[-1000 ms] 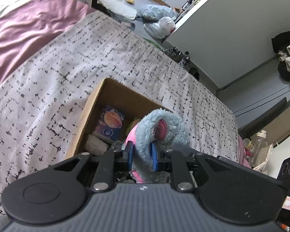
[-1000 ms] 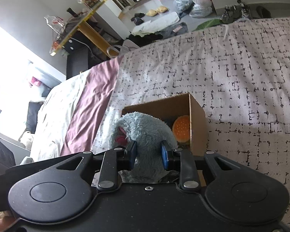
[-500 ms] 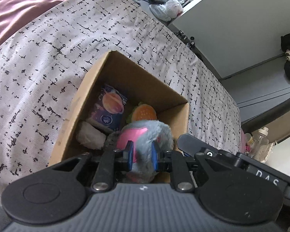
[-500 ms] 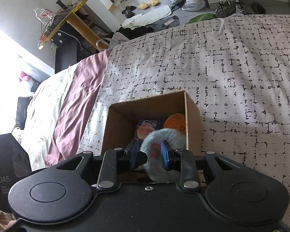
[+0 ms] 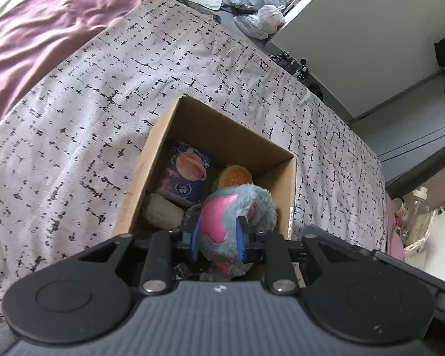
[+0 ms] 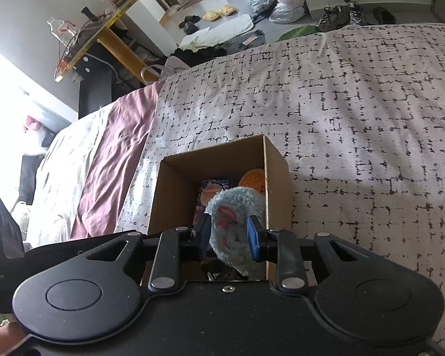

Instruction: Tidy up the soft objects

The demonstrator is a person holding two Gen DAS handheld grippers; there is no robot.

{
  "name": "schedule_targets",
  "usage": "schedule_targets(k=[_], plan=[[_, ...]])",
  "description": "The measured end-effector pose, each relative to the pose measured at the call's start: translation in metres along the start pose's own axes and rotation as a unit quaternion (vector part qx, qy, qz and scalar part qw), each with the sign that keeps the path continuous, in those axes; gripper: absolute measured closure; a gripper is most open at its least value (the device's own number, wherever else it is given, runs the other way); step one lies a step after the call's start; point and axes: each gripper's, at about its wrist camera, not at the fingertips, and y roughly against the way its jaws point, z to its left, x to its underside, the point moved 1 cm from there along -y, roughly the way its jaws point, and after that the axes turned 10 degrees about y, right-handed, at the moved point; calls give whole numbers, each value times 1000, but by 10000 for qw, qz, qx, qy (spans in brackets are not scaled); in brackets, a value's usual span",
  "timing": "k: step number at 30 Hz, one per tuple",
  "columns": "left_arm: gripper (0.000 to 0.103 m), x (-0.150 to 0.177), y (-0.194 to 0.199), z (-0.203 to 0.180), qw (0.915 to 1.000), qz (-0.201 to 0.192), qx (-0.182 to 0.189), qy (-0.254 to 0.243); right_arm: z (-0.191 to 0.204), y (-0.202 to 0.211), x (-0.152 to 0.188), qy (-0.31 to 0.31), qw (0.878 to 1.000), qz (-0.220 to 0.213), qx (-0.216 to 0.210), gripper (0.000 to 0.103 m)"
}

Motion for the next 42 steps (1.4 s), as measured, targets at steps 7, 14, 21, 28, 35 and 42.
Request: schedule_targets(k=[7, 14, 21, 28, 35, 42], plan=[[61, 9, 32, -11, 9996, -262, -49, -106, -4, 25, 10, -86, 9998, -181, -23, 75], [27, 27, 60, -28, 9965, -648, -272, -452, -12, 53, 21, -85, 9992, -393, 2, 55], [15, 48, 80, -42, 9937, -793, -413, -674, -23, 84, 33, -76, 9977, -665, 90, 31], [7, 69, 103, -51, 9915, -907, -524, -770, -32, 116, 44, 51, 9958, -878, 272, 14], [1, 93, 126, -60, 9857, -1113, -613, -1105, -39, 147, 54, 137, 9929, -1070, 499, 1], [0, 113, 146, -65, 9783, -1338, -655, -1442, -35, 176, 68, 299, 9887, -1289, 698, 0]])
